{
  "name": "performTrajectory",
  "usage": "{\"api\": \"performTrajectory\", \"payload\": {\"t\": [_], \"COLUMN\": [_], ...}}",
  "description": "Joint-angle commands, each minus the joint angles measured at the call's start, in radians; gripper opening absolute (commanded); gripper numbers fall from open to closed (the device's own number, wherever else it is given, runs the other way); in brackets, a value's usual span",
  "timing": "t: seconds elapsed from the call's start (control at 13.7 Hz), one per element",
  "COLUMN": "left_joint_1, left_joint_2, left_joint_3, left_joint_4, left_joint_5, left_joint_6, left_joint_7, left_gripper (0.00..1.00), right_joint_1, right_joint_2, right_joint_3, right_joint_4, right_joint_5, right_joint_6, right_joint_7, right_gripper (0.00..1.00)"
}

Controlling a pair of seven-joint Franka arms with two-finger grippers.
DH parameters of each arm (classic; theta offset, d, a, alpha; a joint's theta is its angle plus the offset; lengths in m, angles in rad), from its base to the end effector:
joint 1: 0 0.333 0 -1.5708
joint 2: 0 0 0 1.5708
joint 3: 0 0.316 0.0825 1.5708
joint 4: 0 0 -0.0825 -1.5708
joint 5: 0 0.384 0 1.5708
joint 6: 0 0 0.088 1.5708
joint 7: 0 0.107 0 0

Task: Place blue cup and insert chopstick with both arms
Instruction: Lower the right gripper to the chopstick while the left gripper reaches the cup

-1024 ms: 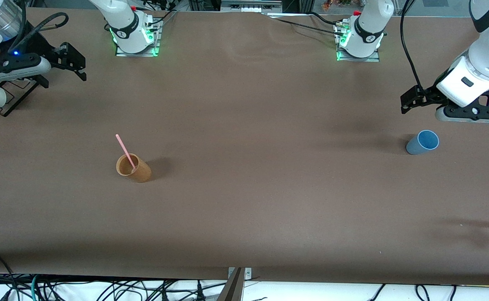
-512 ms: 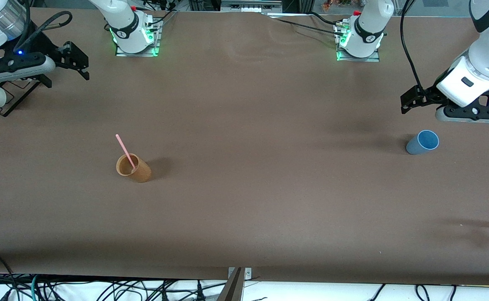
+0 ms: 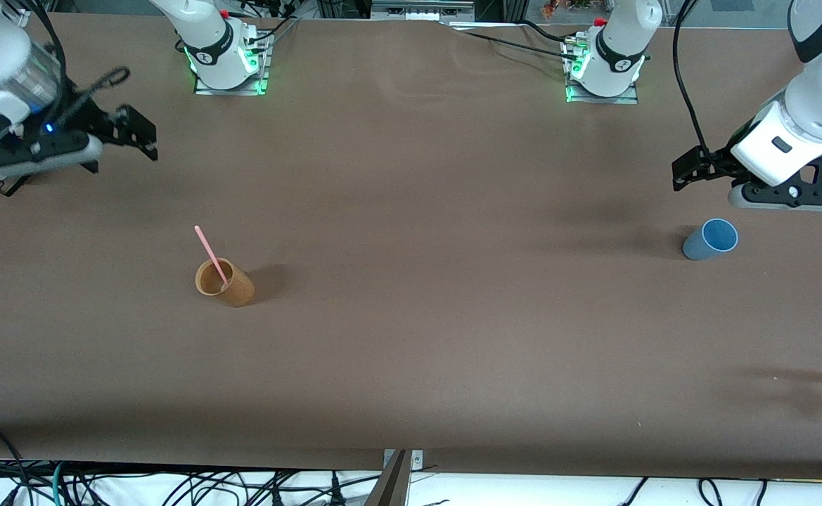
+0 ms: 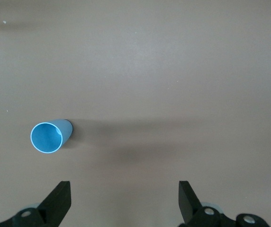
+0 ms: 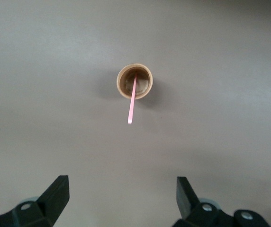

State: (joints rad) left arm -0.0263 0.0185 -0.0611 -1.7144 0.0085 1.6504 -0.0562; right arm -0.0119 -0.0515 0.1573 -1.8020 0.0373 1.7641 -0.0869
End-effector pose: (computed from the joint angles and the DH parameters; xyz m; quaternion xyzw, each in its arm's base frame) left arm 0.5574 -0.0477 0.5530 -0.9990 0.0161 0.0409 0.0066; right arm 0.5418 0.0844 0.5592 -0.9935 -0.1124 -0.0061 0.0145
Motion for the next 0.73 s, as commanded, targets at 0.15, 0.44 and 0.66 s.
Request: {"api": "performTrajectory", "payload": {"t": [0.15, 0.44, 0.66], "left_joint_1": [0.138, 0.281, 0.356], "left_joint_2": [0.168, 0.242, 0.227], "left_joint_3": [0.014, 0.015, 0.014], "left_joint_4": [0.062, -0.055, -0.253], "left_joint_5": [0.039, 0.068, 0.113], "left_joint_6": [0.015, 0.288, 0.544], "left_joint_7": [0.336, 0.675, 0.817], "left_gripper": [1.00, 1.00, 1.00], "right_joint_1": [0.013, 0.016, 0.018], "right_joint_2": [0.264, 0.337, 0.347], "right_joint_3": [-0.007, -0.005, -0.004], "right_joint_4": [-0.020, -0.105, -0.154], "right_joint_5": [-0.052, -0.065, -0.065], "right_joint_6": [0.234, 0.371, 0.403], "right_joint_7": [-0.013, -0.008, 0.001], "right_gripper": [1.00, 0.95, 0.82]}}
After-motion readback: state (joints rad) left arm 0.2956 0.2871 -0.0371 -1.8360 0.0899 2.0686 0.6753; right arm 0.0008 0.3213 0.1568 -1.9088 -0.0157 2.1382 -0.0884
